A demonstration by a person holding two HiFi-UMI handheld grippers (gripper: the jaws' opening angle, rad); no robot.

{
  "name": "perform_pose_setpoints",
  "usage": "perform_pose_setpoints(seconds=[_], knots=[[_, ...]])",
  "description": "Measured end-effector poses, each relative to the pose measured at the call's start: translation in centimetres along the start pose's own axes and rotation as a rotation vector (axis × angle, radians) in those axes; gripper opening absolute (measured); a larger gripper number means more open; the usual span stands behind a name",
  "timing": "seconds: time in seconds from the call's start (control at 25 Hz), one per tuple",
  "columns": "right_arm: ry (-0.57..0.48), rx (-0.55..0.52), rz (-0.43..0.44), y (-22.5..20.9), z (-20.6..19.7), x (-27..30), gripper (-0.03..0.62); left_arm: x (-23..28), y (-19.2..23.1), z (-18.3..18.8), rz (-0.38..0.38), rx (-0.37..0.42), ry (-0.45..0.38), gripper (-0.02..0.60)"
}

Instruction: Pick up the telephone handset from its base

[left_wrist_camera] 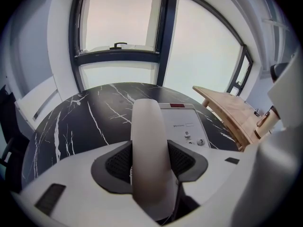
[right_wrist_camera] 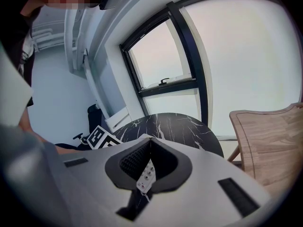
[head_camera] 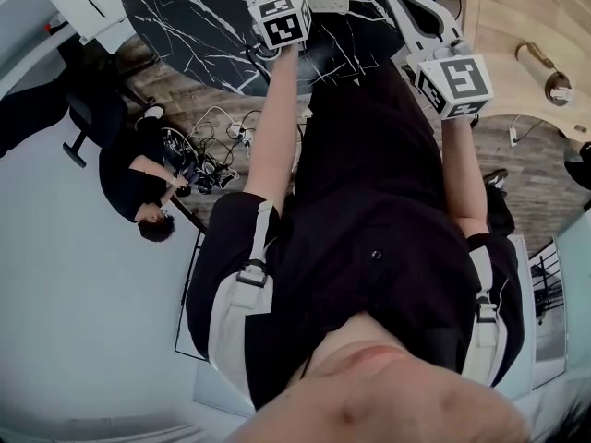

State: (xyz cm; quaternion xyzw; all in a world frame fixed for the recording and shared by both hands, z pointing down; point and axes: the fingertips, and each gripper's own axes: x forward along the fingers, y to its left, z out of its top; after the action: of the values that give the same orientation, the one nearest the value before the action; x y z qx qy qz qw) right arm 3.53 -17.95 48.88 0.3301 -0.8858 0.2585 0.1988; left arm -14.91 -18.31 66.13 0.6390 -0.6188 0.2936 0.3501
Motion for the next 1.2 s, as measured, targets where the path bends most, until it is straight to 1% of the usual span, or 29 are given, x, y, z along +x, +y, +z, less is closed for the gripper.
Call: perform_pose_setpoints(seconds=[0.28,0.76,1.0,1.2], knots=[[-0.004,0.0,-0.004,0.2,0.1,-0.2,0.029,-0.1,0.0,0.0,-0.003,-0.024,0.007,0.225],[-0.021,0.002,-0.016,0.8,0.3,-0.6,0.029,-0.9,0.0,0.6,-0.021,-0.034,-0.002,0.224],[-0.044,-0.001,-0.026,1.5,0.6,-1.0,0.031,-2.2,-0.3,1.2,-0.052,-0.034,-0.023,0.224],[-0.072,-0.005,-0.046,2.6,0.9,-1.8,0.031,-4.3,-1.0,2.2,-0.103,-0.038,-0.067,0.222]])
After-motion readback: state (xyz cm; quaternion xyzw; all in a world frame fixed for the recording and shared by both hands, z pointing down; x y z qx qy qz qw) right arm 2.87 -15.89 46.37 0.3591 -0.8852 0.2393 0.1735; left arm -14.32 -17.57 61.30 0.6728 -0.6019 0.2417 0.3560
